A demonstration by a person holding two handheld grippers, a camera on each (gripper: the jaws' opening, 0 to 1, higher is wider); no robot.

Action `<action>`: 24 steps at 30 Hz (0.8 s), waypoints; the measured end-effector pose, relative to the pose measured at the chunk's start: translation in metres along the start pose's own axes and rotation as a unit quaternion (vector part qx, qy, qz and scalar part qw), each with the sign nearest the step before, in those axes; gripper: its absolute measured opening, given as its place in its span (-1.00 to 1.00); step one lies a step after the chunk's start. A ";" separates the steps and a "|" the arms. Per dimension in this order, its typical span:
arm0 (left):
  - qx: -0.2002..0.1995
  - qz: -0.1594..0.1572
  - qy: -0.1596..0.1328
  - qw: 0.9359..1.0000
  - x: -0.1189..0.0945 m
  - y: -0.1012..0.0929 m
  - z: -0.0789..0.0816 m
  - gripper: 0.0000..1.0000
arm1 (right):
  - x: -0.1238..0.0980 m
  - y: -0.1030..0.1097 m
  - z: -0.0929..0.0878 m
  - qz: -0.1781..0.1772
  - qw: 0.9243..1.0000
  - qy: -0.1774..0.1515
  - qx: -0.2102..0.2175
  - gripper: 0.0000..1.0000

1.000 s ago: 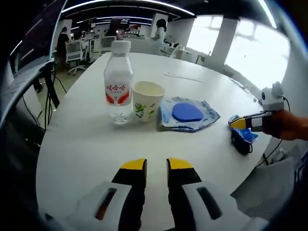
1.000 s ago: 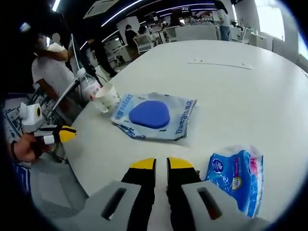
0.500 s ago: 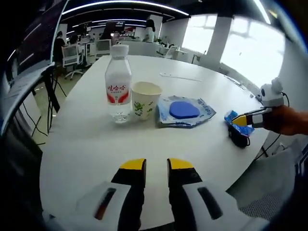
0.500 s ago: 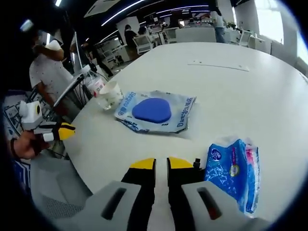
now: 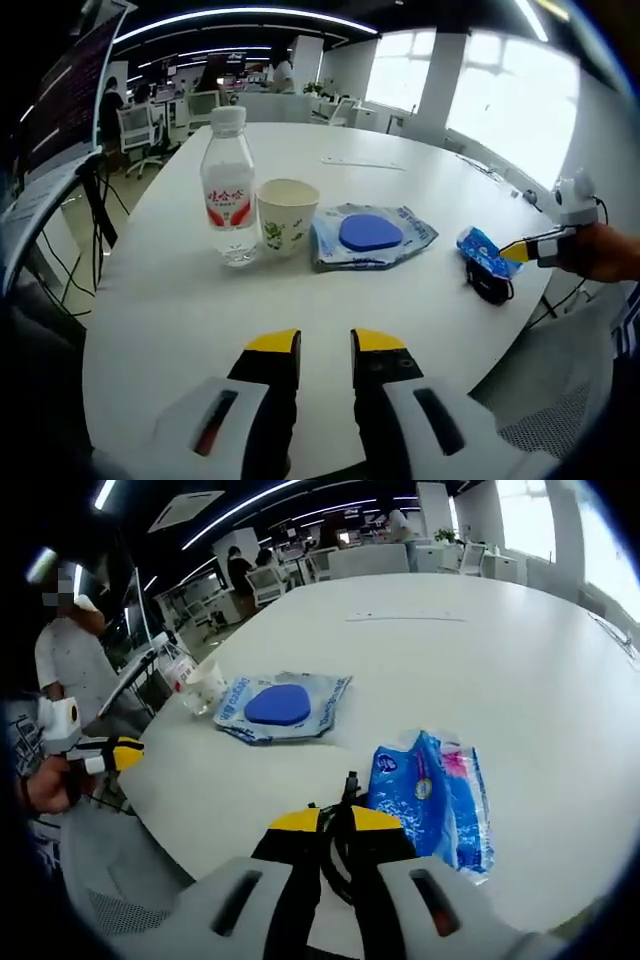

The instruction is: Arrange the tabletop items into an orderly group along one side of the table until the central work area is clear of visible clutter.

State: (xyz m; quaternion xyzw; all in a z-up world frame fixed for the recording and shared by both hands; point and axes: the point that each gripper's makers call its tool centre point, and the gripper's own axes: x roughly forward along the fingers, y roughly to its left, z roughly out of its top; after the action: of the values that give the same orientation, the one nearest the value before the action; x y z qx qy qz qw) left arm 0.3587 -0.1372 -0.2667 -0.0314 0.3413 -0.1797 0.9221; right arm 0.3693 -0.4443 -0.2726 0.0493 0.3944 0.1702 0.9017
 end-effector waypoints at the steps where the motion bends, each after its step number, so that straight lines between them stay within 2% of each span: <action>1: 0.000 0.000 0.000 1.000 0.000 0.000 0.000 -0.64 | -0.003 -0.004 -0.001 -0.005 1.000 -0.002 0.005 -0.86; 5: -0.001 -0.002 -0.001 1.000 0.001 -0.001 0.001 -0.64 | -0.014 -0.018 -0.005 -0.023 0.999 -0.010 0.036 -0.86; 19: -0.007 0.001 0.000 1.000 0.003 -0.002 0.002 -0.64 | -0.031 -0.042 -0.016 -0.057 0.994 -0.027 0.086 -0.85; 24: -0.008 0.002 0.001 1.000 0.004 -0.001 0.003 -0.64 | -0.038 -0.053 -0.021 -0.086 0.990 -0.030 0.103 -0.73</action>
State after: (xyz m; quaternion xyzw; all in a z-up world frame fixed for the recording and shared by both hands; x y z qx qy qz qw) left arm 0.3636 -0.1396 -0.2665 -0.0377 0.3433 -0.1748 0.9220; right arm 0.3443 -0.5082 -0.2719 0.1131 0.3856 0.0489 0.9144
